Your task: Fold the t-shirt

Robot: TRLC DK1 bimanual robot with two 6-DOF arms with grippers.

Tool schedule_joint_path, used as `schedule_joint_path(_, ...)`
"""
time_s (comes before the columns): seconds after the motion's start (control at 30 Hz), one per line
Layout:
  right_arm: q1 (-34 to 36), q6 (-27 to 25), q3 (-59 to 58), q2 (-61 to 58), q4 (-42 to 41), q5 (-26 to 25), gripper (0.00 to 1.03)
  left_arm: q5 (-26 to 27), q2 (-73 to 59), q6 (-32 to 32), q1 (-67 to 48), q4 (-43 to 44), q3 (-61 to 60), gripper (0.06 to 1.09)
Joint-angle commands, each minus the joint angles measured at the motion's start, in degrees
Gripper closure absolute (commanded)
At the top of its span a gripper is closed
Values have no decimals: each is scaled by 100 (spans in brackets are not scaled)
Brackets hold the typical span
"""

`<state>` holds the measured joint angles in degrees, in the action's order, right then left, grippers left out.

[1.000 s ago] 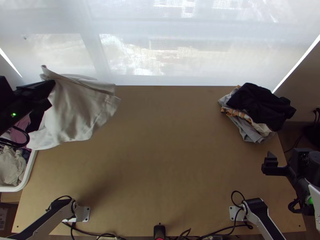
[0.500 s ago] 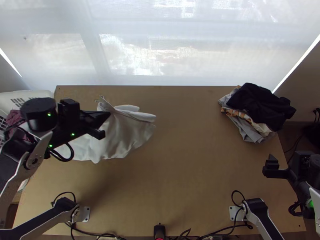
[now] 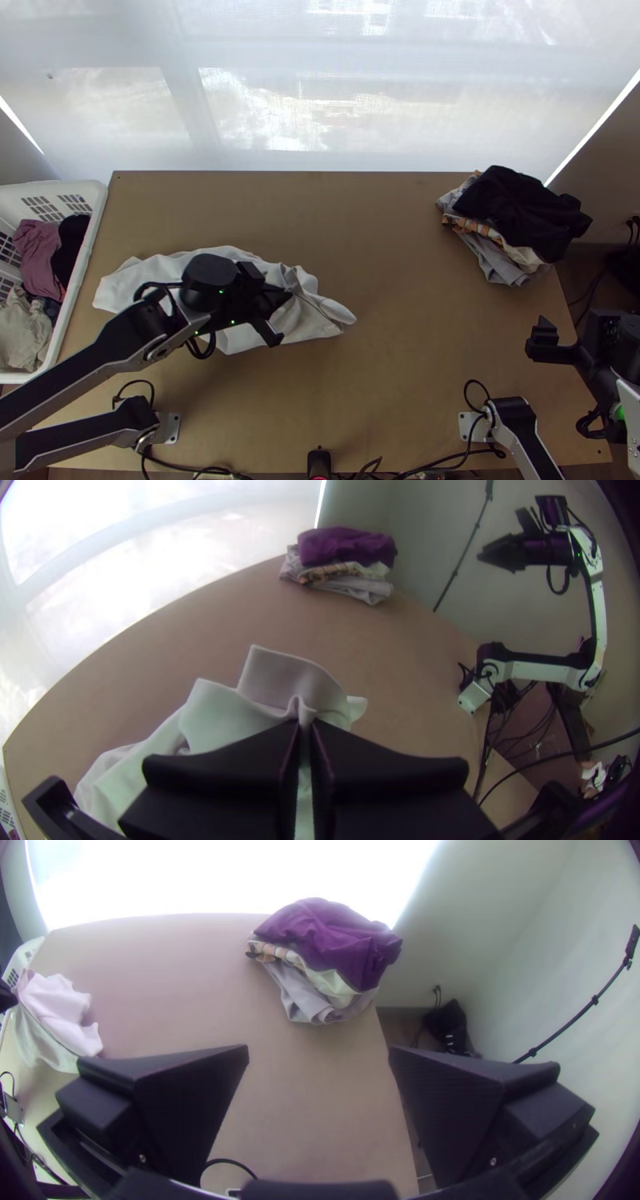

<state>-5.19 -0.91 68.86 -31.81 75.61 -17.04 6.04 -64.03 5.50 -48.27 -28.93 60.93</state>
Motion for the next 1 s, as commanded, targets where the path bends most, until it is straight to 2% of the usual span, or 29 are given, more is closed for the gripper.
schedule_joint_path(0.0, 132, -6, -101, 44, 41, 87, 5, -77, -593, -110, -701, 502, -626, 105)
schedule_joint_path(0.13, 141, -24, -110, 44, 41, 87, 5, -77, -839, -242, -745, 467, -872, 104)
schedule_joint_path(0.27, 124, -50, -136, 8, -38, 183, 5, -77, -760, -453, -701, -8, -846, 63)
schedule_joint_path(0.33, 71, -85, -136, -62, -108, 236, 5, -77, -655, -497, -508, -368, -714, 39)
schedule_joint_path(0.43, -114, -182, -110, -203, -284, 271, 5, -77, -452, -506, 19, -825, -476, 11)
schedule_joint_path(0.67, -729, -437, -57, -703, -891, 280, 5, -24, 347, -523, 1329, -1291, -353, 11)
schedule_joint_path(0.97, -1669, -612, -57, -1574, -1717, 403, 5, 46, 1086, -523, 2595, -1607, -784, 11)
